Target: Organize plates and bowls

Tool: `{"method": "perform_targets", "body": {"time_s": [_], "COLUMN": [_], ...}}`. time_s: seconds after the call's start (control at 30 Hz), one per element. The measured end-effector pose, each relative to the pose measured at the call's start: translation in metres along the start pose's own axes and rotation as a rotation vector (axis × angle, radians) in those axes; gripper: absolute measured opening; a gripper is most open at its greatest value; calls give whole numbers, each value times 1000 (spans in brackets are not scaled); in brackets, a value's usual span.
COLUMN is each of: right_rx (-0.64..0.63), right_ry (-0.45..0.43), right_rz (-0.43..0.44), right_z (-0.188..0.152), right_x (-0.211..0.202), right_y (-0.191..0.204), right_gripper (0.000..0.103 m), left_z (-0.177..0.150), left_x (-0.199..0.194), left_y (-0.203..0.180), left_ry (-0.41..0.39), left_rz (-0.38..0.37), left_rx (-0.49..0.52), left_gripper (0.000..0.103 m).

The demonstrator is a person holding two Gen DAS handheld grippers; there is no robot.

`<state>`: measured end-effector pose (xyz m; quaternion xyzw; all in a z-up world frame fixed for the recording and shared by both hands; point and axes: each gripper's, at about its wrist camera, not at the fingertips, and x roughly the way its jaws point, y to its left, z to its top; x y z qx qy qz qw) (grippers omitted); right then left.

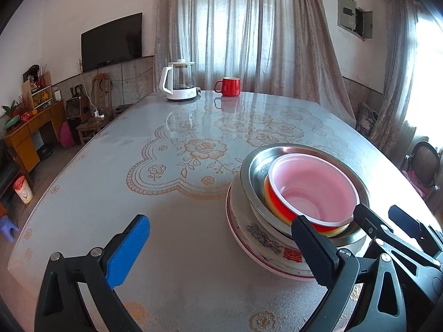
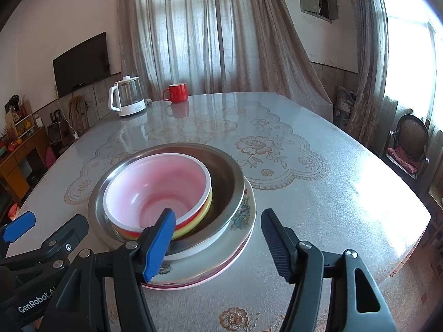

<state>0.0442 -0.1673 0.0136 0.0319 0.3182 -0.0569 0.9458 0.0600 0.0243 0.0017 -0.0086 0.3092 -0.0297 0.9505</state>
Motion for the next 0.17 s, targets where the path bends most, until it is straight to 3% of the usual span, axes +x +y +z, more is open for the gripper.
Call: {"method": "perform_targets", "body": {"time_s": [0.17], "right_rx": [-5], "right_ry": [-11], "right_rz": [13], "right_z": [3], "right_x": [0], "right_y": [-1], "right_gripper": [65], "left_z": [1], "left_x": [4], "left_y": [2], "left_ry": [9], "left_rz": [1], "left_rx": [-6], "left_gripper": [102]}}
